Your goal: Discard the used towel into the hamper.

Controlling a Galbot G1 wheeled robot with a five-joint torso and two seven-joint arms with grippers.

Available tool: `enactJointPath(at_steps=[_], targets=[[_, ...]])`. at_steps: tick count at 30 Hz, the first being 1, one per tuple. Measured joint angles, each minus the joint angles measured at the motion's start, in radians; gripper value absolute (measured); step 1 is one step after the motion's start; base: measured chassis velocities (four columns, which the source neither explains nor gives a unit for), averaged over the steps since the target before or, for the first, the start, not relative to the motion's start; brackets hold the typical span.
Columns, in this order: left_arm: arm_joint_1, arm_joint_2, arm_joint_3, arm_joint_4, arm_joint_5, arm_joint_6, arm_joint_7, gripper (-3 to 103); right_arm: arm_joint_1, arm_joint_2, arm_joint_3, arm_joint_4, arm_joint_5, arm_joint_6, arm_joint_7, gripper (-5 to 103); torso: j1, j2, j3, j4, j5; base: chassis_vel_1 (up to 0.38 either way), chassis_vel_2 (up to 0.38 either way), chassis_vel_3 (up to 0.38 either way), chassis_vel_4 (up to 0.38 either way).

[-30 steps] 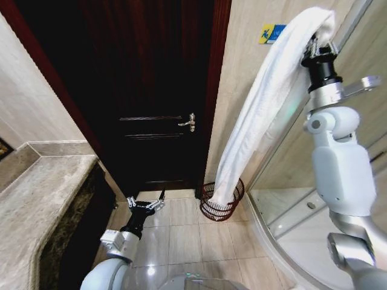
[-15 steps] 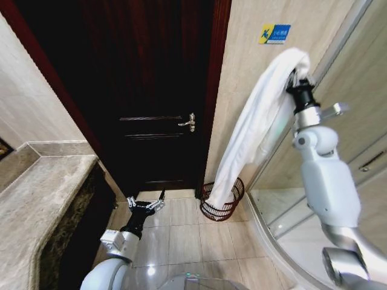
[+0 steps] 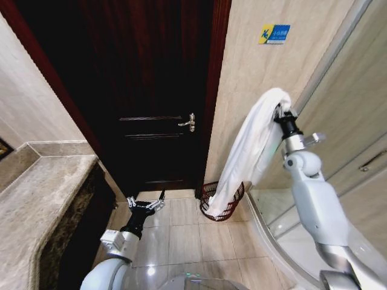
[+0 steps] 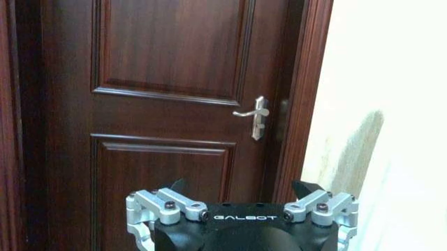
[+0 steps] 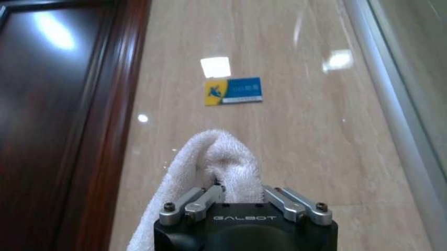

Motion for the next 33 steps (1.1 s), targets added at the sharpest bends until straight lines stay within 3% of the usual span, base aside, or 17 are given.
enactJointPath(at_steps=[4,21,33], targets=[[0.000,0.000,0.000,0.000,0.000,0.000,0.000,100,0.071,-0.011,-0.009,-0.006,0.009,-0.005,0.016,12,0.000,0.000,0.000,0.0001,-0.0015,0.000,0.000,0.000,0.000],[0.000,0.000,0.000,0.000,0.000,0.000,0.000,100,0.373,0.003,-0.100,-0.096,0.012,-0.028,0.061,12,0.000,0.000,0.000,0.0002,-0.0006,0.000,0.000,0.000,0.000],[0.000,0.000,0.000,0.000,0.000,0.000,0.000,100,0.426,0.009,-0.106,-0.131,0.000,-0.029,0.061,12,0.000,0.000,0.000,0.0002,-0.0006,0.000,0.000,0.000,0.000]])
